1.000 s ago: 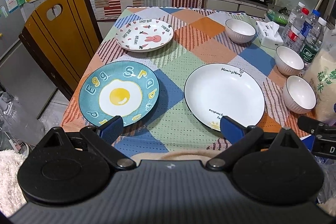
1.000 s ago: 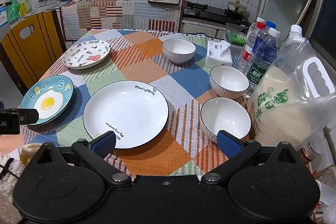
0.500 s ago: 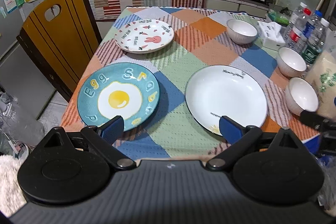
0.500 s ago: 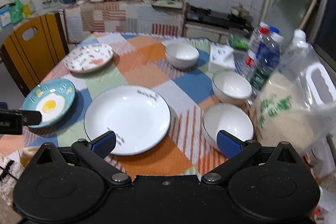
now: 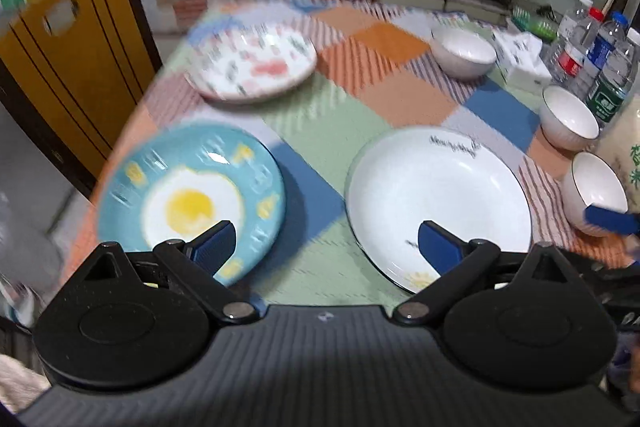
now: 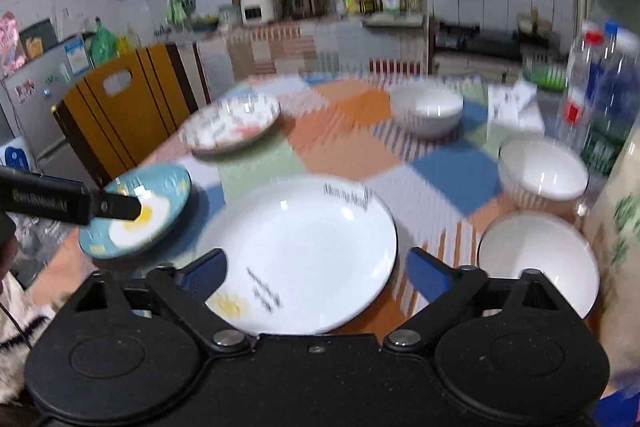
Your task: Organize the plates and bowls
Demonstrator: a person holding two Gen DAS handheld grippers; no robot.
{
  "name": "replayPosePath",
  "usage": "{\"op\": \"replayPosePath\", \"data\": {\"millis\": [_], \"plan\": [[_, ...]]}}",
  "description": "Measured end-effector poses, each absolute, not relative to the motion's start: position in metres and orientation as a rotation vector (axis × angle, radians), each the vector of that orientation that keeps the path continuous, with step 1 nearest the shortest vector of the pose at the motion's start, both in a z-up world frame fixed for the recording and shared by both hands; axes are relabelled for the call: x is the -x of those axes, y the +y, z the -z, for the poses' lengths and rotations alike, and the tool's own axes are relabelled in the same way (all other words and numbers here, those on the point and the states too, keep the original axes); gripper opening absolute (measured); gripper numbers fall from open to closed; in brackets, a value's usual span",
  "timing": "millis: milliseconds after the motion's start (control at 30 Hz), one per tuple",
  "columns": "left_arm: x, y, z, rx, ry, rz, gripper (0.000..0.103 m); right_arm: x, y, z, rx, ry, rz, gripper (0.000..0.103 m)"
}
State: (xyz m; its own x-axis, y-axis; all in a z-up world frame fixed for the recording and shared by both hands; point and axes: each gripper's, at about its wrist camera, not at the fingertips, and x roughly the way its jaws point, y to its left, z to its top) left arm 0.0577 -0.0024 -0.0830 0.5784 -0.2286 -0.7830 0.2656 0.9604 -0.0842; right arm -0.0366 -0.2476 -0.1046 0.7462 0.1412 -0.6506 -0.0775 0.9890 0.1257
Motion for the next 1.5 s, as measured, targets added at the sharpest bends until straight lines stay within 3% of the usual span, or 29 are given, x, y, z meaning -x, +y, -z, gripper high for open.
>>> {"op": "replayPosePath", "data": {"millis": [367,500,567,600,667,733,800,967,1500], "plan": [[-0.096,-0.045,0.131,-0.097,0.998,0.371,0.092,0.021,-0.271,0.163,-0.267,0.823,-0.091,0.083],[-0.112,-0.054,0.149,-0.157,1.025,0.380,0.092,0.011,-0.273,0.175,-0.299,0.821,-0.105,0.076],[-0.119,-0.051,0.153,-0.129,1.043,0.372,0.087,0.008,-0.274,0.180,-0.311,0.821,-0.097,0.070],[-0.121,-0.051,0.154,-0.117,1.053,0.377,0.084,0.006,-0.275,0.182,-0.321,0.823,-0.093,0.067],[-0.124,-0.055,0.158,-0.120,1.063,0.408,0.066,0.004,-0.277,0.184,-0.338,0.813,-0.095,0.059],[-0.126,-0.057,0.163,-0.135,1.080,0.419,0.055,0.002,-0.278,0.185,-0.345,0.805,-0.102,0.042],[-0.127,-0.053,0.167,-0.080,1.093,0.436,0.051,0.001,-0.280,0.187,-0.353,0.804,-0.092,0.026],[-0.126,-0.046,0.168,-0.015,1.077,0.438,0.037,0.003,-0.285,0.189,-0.373,0.791,-0.089,0.025],[-0.140,-0.041,0.141,0.015,1.056,0.418,0.036,-0.012,-0.287,0.172,-0.266,0.757,-0.166,0.026]]}}
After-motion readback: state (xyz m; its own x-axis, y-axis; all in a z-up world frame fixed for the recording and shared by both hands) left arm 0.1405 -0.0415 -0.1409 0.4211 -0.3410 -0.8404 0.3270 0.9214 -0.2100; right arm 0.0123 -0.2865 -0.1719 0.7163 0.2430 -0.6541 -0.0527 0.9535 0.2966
